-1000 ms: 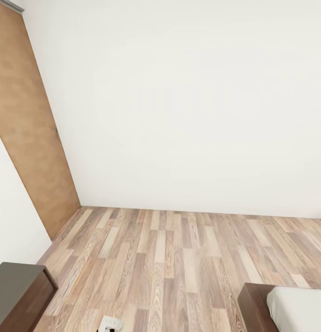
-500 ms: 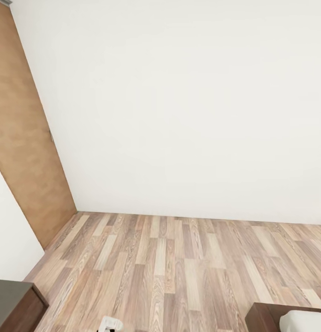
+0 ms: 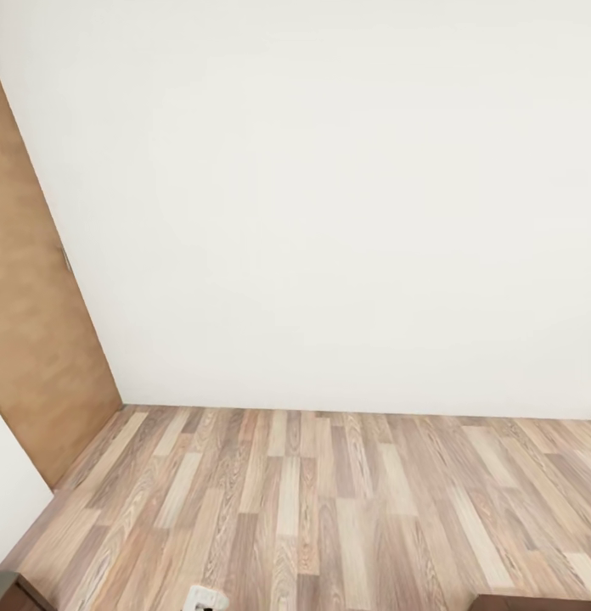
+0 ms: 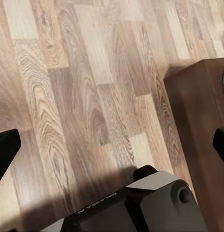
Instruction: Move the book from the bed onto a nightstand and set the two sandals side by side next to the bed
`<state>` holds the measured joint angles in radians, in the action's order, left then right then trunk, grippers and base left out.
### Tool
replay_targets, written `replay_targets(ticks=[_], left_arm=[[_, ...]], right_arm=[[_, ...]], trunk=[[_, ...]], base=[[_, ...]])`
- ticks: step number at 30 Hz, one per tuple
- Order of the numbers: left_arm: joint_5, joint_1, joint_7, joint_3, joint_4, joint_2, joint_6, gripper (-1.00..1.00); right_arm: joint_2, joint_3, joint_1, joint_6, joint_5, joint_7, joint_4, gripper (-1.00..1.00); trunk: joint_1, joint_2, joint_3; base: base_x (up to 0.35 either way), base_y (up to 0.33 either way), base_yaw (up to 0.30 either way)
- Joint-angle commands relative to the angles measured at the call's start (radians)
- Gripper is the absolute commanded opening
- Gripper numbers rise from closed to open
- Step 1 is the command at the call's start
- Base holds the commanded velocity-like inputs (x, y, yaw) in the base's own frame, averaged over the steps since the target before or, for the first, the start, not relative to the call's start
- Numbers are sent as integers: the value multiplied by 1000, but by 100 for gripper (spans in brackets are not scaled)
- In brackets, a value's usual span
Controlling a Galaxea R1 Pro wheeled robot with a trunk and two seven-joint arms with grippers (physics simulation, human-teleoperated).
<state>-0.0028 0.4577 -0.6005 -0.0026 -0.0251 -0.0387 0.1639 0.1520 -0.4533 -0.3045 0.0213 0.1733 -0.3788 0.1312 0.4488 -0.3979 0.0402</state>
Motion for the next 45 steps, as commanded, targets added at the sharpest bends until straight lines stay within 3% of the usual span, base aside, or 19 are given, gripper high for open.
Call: replay_targets(ticks=[1,45], left_arm=[[0,1,-2,0,1,0,5,100],[3,1,-1,1,4,1,6,100]], right_arm=[[0,-9,-1,2,10,-5,1,100],[-12,-9,-1,2,9,1,1,100]], trunk=[[1,-2,2],[1,-2,2]], base=[[326,0,-40],[330,0,-2]])
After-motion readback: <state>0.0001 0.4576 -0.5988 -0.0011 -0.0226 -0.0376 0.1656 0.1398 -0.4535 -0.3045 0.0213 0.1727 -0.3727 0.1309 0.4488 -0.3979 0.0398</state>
